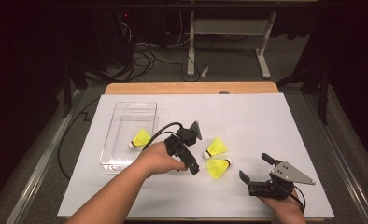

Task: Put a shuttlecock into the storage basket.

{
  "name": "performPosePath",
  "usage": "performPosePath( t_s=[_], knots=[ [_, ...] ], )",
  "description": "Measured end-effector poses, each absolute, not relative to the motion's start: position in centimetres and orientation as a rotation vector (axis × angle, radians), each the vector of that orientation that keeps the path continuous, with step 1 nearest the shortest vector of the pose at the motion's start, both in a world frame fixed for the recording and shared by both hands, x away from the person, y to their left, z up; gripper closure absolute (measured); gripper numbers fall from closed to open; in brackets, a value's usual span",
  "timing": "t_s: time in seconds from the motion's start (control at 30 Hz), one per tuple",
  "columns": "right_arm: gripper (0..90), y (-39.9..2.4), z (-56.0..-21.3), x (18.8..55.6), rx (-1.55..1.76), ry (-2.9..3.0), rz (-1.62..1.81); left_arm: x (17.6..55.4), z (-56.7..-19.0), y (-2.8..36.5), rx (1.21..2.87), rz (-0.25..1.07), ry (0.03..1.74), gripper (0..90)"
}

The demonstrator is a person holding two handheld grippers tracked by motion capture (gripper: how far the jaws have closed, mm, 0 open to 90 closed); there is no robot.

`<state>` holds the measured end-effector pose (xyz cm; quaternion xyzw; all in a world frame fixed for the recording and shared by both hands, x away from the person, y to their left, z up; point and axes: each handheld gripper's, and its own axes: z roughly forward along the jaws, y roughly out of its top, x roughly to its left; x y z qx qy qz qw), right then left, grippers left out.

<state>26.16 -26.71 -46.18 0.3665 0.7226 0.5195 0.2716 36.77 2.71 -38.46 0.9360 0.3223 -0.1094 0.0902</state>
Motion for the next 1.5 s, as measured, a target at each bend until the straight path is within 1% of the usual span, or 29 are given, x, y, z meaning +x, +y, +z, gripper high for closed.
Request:
performPosePath(
  t_s=[0.2,0.5,0.67,0.8,0.87,0.97,1.3,1.5],
  knots=[
    [0.6,-26.7,-46.1,26.1,0.982,1.943,1.4,36.8,-38.6,1.9,2.777,-0.323,0.936,8.2],
    [0.6,-26.8,-46.1,26.2,0.977,1.945,1.399,37.5,-39.5,0.8,2.754,-0.308,0.927,16.5],
    [0.6,-26.7,-46.1,26.2,0.981,1.945,1.399,37.8,-39.7,0.1,2.75,-0.309,0.893,22.7],
    [0.6,-26.7,-46.1,26.2,0.973,1.947,1.397,38.0,-39.8,-0.4,2.74,-0.304,0.876,30.5],
    [0.6,-26.7,-46.1,26.2,0.977,1.946,1.397,38.1,-39.9,-0.6,2.724,-0.298,0.868,36.4],
    [0.6,-26.8,-46.1,26.2,0.98,1.944,1.399,38.3,-40.1,-1.0,2.727,-0.297,0.854,41.7],
    [0.6,-26.8,-46.2,26.2,0.983,1.948,1.407,38.6,-40.7,-2.5,2.756,-0.28,0.809,49.9],
    [0.8,-26.9,-46.2,26.2,0.992,1.944,1.424,38.5,-41.1,-3.0,2.76,-0.262,0.782,56.4]
  ],
)
